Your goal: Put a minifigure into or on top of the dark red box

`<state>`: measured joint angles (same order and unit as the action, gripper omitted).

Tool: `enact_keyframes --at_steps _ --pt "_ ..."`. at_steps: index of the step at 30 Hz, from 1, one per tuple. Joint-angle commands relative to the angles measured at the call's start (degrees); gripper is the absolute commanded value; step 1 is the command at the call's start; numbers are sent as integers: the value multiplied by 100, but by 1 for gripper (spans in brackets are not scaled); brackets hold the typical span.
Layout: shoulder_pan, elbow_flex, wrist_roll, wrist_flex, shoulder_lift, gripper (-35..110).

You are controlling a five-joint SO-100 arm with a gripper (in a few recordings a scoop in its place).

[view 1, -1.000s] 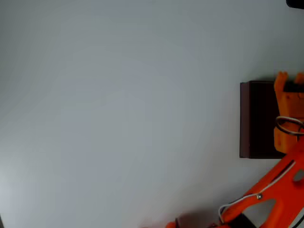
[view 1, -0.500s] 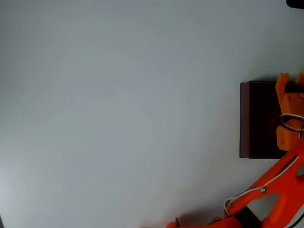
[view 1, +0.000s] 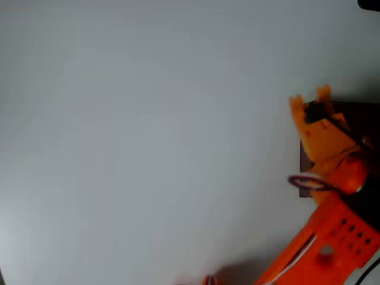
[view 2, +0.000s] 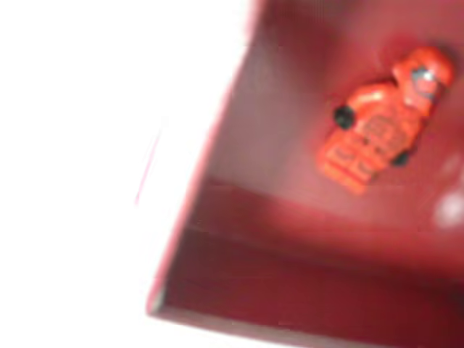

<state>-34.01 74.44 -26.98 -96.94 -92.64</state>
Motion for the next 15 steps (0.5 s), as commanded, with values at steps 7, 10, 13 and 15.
enact_keyframes --at_steps 7,10,13,15 --pt "1564 2821 861 123 -3973 21" --pt "2329 3630 1055 281 -4992 22" --pt "3164 4166 1283 369 -5730 20" --pt "3612 4447 1503 387 -6047 17"
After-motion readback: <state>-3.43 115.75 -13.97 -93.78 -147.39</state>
